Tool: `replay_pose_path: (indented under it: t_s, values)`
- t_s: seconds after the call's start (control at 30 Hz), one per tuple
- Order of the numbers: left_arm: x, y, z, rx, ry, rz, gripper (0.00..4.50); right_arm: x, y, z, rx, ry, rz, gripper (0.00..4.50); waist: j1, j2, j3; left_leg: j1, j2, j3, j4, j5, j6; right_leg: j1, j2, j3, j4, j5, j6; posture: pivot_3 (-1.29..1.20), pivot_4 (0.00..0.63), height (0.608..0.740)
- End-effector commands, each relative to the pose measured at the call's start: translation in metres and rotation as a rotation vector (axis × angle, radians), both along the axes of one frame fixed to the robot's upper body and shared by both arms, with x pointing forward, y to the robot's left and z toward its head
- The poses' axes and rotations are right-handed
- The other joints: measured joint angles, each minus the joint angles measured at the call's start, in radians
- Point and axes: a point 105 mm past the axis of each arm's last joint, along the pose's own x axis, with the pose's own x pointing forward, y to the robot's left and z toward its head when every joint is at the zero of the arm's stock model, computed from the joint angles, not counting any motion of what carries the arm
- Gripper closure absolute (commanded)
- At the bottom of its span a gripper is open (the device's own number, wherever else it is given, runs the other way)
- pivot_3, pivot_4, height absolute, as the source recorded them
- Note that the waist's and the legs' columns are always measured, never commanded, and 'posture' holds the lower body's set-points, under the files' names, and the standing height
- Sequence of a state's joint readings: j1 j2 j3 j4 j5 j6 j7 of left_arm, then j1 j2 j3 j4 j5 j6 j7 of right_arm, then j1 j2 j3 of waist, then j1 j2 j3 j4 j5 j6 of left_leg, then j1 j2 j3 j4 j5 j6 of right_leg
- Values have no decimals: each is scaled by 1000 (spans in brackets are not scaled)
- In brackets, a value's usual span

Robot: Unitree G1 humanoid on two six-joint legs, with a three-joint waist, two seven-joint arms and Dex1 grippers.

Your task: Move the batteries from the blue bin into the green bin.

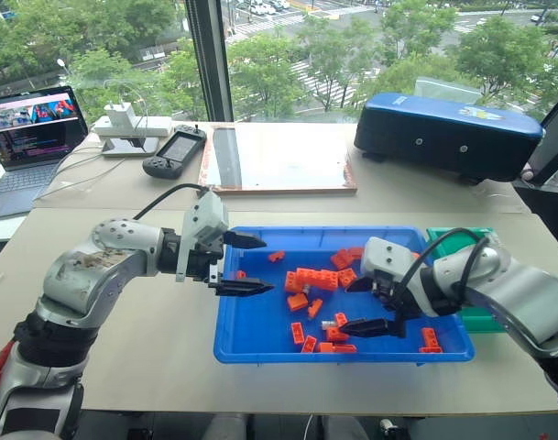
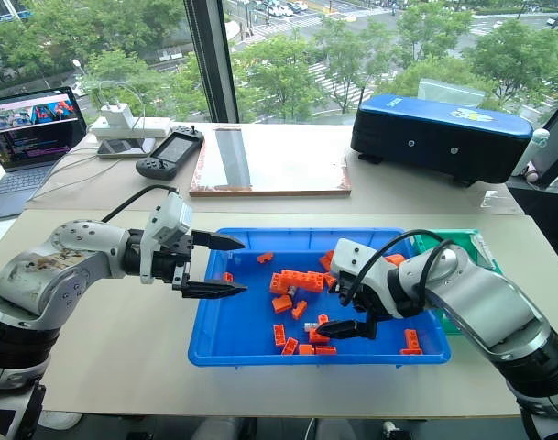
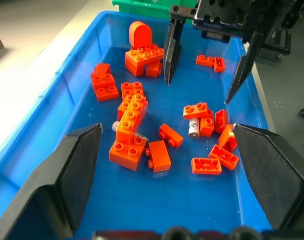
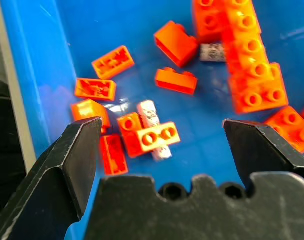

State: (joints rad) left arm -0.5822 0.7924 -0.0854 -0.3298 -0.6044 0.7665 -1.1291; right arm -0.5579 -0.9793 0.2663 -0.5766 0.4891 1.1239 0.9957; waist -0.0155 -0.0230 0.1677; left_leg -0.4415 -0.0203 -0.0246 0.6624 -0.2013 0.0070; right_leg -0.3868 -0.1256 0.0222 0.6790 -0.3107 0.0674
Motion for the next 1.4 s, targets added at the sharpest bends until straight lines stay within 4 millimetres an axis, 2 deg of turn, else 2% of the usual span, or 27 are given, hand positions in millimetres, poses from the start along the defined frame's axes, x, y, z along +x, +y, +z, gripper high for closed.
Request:
replay_pose_path:
  t_s: [0.03, 0.23, 0.53, 0.57, 0.63, 0.73, 0.83, 1.03, 1.13, 1.23, 1.33, 1.4]
  values:
    - [-1, -2, 7, -4, -43, -14, 0, 0, 4, -5, 31, 32, -2, 18, -1, 0, 0, 0, 0, 0, 0, 0, 0, 0, 0, 0, 0, 0, 0, 0, 150, 732]
    - [-1, -2, 6, -3, -48, -9, 0, 4, 6, -14, 109, 113, -26, 18, 0, 0, 0, 0, 0, 0, 0, 0, 0, 0, 0, 0, 0, 0, 0, 0, 150, 732]
    - [-1, -1, 6, 0, -53, 5, 0, 3, 2, -26, 129, 194, -45, 18, 0, 0, 0, 0, 0, 0, 0, 0, 0, 0, 0, 0, 0, 0, 0, 0, 150, 732]
    - [-1, -1, 6, 1, -54, 6, 0, 3, 2, -28, 128, 201, -47, 520, 0, 0, 0, 0, 0, 0, 0, 0, 0, 0, 0, 0, 0, 0, 0, 0, 150, 732]
    - [-1, -1, 6, 2, -54, 6, 0, 3, 0, -33, 125, 211, -58, 994, 0, 0, 0, 0, 0, 0, 0, 0, 0, 0, 0, 0, 0, 0, 0, 0, 150, 732]
    - [-1, -1, 6, 2, -54, 6, 0, 3, -2, -36, 122, 216, -70, 2069, -1, 0, 0, 0, 0, 0, 0, 0, 0, 0, 0, 0, 0, 0, 0, 0, 150, 732]
    - [0, -1, 6, 2, -55, 7, 0, 6, -5, -32, 143, 206, -87, 3021, -1, 0, 0, 0, 0, 0, 0, 0, 0, 0, 0, 0, 0, 0, 0, 0, 150, 732]
    - [0, -1, 5, 2, -54, 6, 0, 14, -17, -5, 147, 124, -102, 3034, 0, 0, 0, 0, 0, 0, 0, 0, 0, 0, 0, 0, 0, 0, 0, 0, 150, 732]
    - [0, -2, 5, 0, -53, 4, 0, 34, -37, 14, 124, 6, -195, 3034, 0, 0, 0, 0, 0, 0, 0, 0, 0, 0, 0, 0, 0, 0, 0, 0, 150, 732]
    - [0, -3, 5, -1, -54, 1, 0, 61, -66, 27, 34, -145, -312, 3034, -1, 0, 0, 0, 0, 0, 0, 0, 0, 0, 0, 0, 0, 0, 0, 0, 150, 732]
    - [1, -3, 5, -2, -55, 0, 0, 77, -77, 34, 25, -216, -376, 3034, -1, 0, 0, 0, 0, 0, 0, 0, 0, 0, 0, 0, 0, 0, 0, 0, 150, 732]
    - [0, -4, 5, -3, -54, -1, 0, 84, -78, 38, 34, -253, -394, 2031, -2, 0, 0, 0, 0, 1, 0, 0, 0, 0, 0, 0, 0, 0, 0, 0, 150, 732]
